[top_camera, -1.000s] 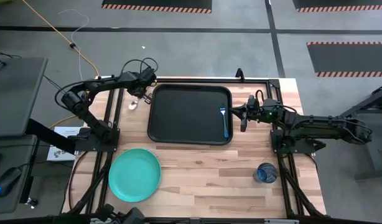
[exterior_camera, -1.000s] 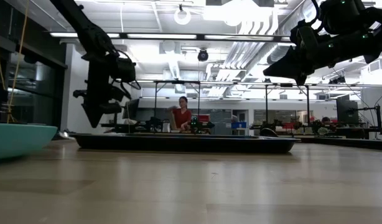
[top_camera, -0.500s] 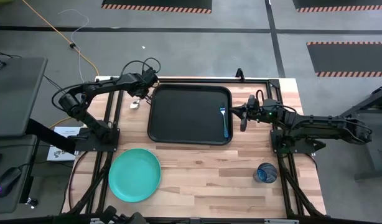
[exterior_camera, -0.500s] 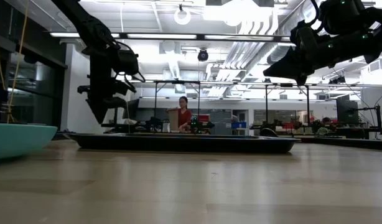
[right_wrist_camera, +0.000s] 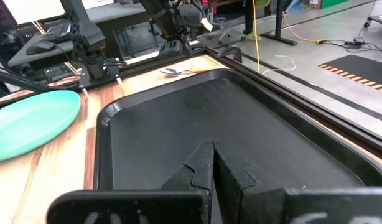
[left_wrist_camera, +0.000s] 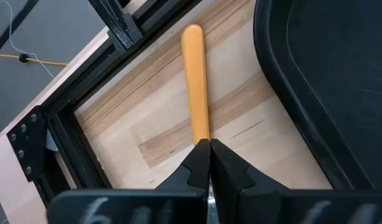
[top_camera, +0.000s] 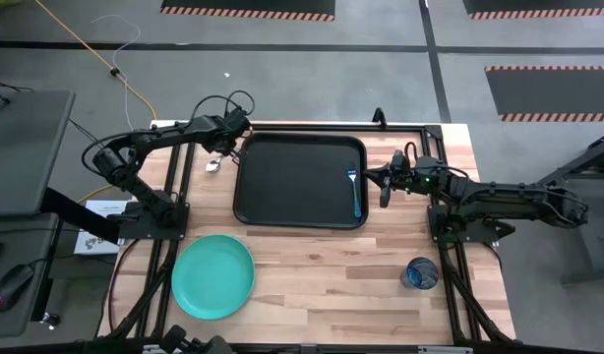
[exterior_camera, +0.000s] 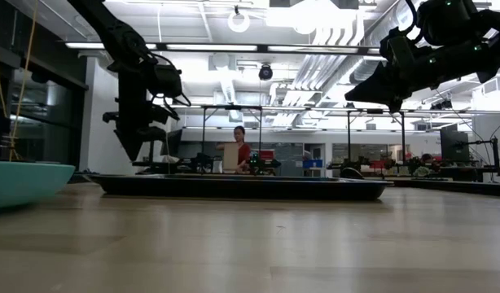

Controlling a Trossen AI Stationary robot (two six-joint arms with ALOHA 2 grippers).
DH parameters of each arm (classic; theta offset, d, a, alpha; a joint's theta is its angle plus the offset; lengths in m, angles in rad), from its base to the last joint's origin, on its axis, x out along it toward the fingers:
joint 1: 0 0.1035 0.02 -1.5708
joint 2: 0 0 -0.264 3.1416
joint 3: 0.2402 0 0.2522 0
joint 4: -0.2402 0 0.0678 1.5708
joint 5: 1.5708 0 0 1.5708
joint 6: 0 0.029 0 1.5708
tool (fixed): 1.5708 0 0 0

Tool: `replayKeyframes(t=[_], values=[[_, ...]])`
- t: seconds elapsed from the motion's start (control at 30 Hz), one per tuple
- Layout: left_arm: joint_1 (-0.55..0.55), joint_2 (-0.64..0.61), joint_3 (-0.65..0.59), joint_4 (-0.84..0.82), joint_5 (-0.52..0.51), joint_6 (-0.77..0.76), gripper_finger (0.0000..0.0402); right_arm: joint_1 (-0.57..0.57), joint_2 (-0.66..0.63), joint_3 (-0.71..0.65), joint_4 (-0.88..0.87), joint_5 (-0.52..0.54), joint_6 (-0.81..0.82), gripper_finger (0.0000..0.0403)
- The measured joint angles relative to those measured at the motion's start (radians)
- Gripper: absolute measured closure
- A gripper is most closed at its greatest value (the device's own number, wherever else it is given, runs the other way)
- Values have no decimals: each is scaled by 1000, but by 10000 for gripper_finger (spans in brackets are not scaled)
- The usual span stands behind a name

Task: Pick and place plate/cup/fork/spoon on tray
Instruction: Put the yellow spoon on the black tray to the left side of the blue fork

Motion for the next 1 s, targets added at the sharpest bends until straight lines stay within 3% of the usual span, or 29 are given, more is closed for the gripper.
replayKeyframes(t=[1.0], values=[[-1, 0, 0, 16, 4, 34, 401, 0, 0, 0, 0, -2, 0, 402]])
